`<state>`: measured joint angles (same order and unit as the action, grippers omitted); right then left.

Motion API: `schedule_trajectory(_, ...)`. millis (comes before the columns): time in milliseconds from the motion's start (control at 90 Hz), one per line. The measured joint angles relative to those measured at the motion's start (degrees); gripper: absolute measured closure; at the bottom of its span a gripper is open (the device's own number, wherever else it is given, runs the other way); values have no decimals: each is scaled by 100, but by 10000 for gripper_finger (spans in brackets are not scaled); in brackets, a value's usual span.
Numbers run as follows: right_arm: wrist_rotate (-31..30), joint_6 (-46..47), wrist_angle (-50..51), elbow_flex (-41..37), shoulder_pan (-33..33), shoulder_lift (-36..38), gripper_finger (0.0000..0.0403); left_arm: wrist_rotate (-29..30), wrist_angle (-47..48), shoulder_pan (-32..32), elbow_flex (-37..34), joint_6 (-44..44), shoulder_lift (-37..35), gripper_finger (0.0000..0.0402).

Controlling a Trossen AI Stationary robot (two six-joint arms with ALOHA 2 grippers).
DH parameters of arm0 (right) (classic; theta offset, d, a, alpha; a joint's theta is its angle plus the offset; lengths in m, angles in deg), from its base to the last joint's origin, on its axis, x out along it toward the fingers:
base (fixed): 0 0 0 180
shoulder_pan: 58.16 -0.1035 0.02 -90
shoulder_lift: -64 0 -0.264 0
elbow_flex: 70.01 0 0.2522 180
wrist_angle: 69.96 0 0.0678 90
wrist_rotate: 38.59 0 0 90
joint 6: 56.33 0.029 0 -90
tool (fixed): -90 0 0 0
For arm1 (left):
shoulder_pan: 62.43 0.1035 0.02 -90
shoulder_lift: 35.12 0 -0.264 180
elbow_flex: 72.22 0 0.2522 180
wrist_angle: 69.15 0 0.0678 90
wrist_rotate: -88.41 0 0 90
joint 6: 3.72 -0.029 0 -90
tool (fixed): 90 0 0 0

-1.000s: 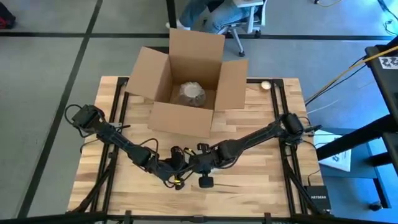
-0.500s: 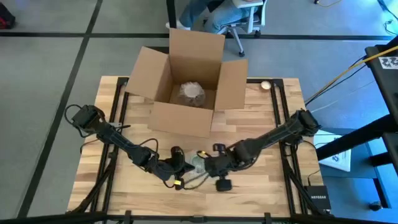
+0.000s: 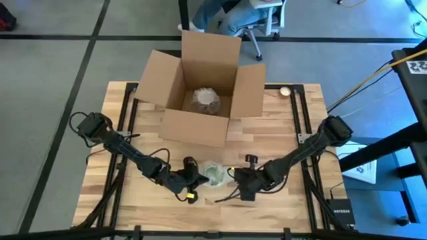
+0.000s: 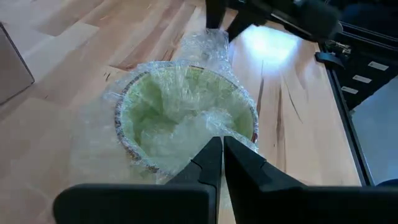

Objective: Wrap mug
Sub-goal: Wrap the green mug with the transparent bubble wrap

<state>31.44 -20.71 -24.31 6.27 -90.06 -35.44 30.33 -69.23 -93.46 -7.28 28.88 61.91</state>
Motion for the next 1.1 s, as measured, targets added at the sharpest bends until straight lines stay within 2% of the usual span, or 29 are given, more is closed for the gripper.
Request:
schedule_trajectory(144, -479, -281, -368, 79, 0, 0, 402, 0, -2, 0, 0, 0, 0, 402)
schedule_trajectory(444, -601, -914, -621, 565, 0, 0, 402, 0, -2, 2, 0, 0, 0, 402)
schedule_trajectory(822, -585, -1950, -1957, 591, 135, -67, 402, 2, -7, 2, 0, -2, 0, 402)
schedule_trajectory(1100, -177, -2236, -2237, 591, 430, -275, 402, 0, -9, 0, 0, -11, 0, 402)
